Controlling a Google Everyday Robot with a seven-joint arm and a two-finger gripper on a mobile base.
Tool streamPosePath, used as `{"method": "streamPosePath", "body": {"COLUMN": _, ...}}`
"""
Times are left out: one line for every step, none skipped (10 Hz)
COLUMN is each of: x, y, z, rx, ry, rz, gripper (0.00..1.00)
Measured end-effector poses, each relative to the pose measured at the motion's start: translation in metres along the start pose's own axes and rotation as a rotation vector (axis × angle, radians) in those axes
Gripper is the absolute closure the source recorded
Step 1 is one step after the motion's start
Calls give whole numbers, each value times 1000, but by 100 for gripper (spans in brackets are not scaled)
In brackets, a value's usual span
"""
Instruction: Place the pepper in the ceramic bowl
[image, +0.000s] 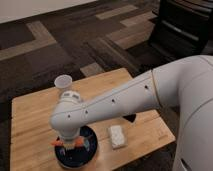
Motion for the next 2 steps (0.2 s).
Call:
{"method": "streamPosePath", "body": {"x": 0, "y": 0, "z": 0, "rx": -1, "ry": 0, "rz": 1, "gripper": 20}}
{"method": "streamPosePath", "body": {"x": 0, "y": 0, "z": 1, "rx": -2, "ry": 0, "rz": 0, "gripper": 20}}
